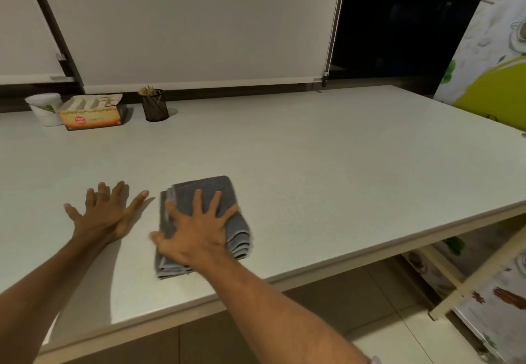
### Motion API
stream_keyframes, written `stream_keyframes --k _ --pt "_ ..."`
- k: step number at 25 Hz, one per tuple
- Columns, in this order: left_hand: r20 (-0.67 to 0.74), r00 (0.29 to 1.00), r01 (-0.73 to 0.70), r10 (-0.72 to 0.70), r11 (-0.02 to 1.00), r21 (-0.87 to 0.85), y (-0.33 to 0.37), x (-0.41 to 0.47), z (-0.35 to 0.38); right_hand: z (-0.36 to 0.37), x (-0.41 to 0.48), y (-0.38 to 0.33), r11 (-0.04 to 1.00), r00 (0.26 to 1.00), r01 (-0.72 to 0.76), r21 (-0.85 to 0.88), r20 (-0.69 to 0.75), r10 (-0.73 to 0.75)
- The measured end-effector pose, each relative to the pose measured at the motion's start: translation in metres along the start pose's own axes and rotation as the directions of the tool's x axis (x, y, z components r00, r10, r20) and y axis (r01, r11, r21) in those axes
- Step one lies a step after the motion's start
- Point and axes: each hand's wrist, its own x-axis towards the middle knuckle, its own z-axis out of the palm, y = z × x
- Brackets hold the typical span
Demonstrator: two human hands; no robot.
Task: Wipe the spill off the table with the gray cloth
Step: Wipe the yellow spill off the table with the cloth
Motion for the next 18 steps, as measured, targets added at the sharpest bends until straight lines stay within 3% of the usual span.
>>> stream_keyframes --k 3,7,11,14,18 --pt "0.010 1.000 0.013 -0.013 1.000 0.012 0.001 -0.001 -0.002 -0.001 -0.007 0.009 0.999 0.999 0.041 0.033 -0.018 -0.041" --pt "0.049 0.999 0.011 -0.012 1.000 0.018 0.001 -0.005 -0.008 -0.012 -0.019 0.081 0.999 0.996 0.044 0.015 -0.080 -0.042" --pt "0.059 0.998 -0.005 0.004 1.000 0.018 0.004 -0.008 -0.011 -0.033 -0.033 0.198 0.991 0.979 -0.127 -0.032 -0.167 0.120" --pt "0.047 0.999 -0.004 0.003 1.000 0.011 0.003 -0.007 -0.008 -0.051 -0.034 0.275 0.954 0.948 -0.296 -0.045 -0.139 0.288" --pt "0.030 1.000 0.001 -0.002 1.000 0.023 -0.003 0.000 0.003 -0.060 0.007 0.300 0.916 0.915 -0.399 -0.029 -0.076 0.396"
